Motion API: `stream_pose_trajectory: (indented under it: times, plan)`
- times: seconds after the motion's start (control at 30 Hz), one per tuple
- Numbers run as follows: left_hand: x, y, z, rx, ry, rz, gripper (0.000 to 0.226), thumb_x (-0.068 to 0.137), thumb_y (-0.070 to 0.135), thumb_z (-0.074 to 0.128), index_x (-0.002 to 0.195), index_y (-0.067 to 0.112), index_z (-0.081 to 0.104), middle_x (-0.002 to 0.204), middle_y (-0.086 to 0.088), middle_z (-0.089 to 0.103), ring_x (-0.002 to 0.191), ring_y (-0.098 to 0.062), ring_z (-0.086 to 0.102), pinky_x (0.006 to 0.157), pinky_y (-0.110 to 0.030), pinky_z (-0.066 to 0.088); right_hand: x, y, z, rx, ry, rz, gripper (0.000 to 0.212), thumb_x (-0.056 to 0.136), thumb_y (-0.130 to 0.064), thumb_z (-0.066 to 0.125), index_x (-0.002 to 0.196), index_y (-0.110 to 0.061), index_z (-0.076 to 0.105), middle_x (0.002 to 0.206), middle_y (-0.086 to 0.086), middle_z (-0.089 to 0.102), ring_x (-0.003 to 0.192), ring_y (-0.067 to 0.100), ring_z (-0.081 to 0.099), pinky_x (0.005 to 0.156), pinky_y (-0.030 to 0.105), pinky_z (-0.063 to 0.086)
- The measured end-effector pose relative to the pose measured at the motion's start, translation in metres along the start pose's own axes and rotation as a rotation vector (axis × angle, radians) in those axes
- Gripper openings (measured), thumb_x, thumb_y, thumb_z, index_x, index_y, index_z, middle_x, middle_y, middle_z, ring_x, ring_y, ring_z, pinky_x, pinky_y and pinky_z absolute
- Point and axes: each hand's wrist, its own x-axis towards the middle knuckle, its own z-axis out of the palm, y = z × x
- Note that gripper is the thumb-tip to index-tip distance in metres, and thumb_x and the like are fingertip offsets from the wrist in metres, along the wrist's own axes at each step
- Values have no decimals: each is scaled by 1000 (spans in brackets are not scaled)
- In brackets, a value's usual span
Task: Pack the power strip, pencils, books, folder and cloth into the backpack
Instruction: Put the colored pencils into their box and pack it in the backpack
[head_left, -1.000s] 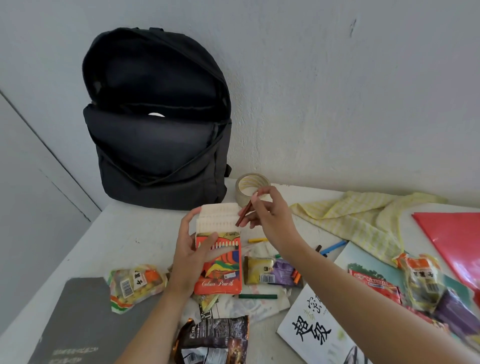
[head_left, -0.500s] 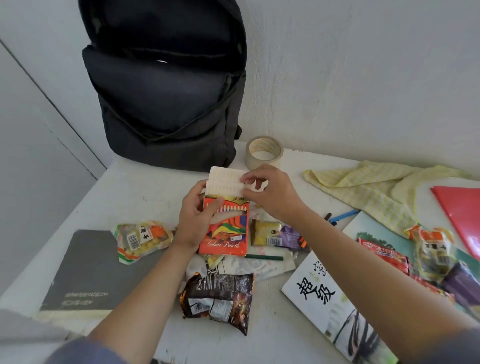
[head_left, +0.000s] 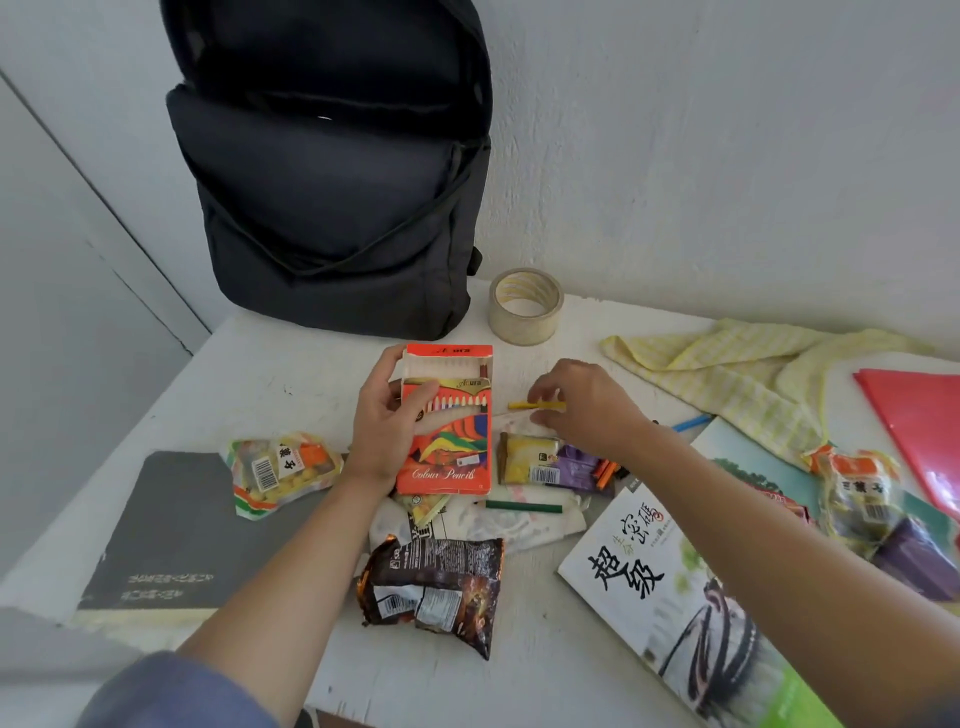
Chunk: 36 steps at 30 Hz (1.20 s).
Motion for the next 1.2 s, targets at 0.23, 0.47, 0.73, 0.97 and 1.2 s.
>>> stream_pose_trajectory:
  times: [0.23,0.47,0.73,0.97,1.2]
  plan:
    - [0,-3,-4,-83,52,-70,38,101,2,57,113,23,28,94,-13,77,91,-35,76,66,-38,64,-4,-1,9,-53,100,18,13,96,-14,57,105,-18,64,97,-3,62,100,24,54,85,43,46]
    - [4,-6,-7,81,11,-5,15,101,9,61,110,19,54,100,-8,76,88,-35,76,58,-34,62,0,-2,9,-50,113,50,20,97,-8,52,108,-13,67,104,7,64,99,28,59,84,40,46]
    - [4,-8,-7,25,-37,14,49,102,4,57,142,29,46,108,12,76,99,-26,75,66,-30,62,2,-42,-24,720,362,44,22,93,-3,64,85,-21,74,75,-12,66,55,4,53,59,18,44]
    - [6,-12,-9,40,-29,35,50,101,5,60,140,34,50,112,-5,76,100,-32,74,68,-33,63,14,-50,-29,1120,425,109,25,83,-13,81,102,-8,65,75,7,72,60,18,57,76,37,55]
    - [7,-14,-10,36,-36,33,49,100,6,60,142,31,49,118,-3,74,102,-32,74,69,-34,63,35,-53,-19,793,438,44,20,90,-19,74,101,-20,57,83,12,71,66,12,56,65,19,47]
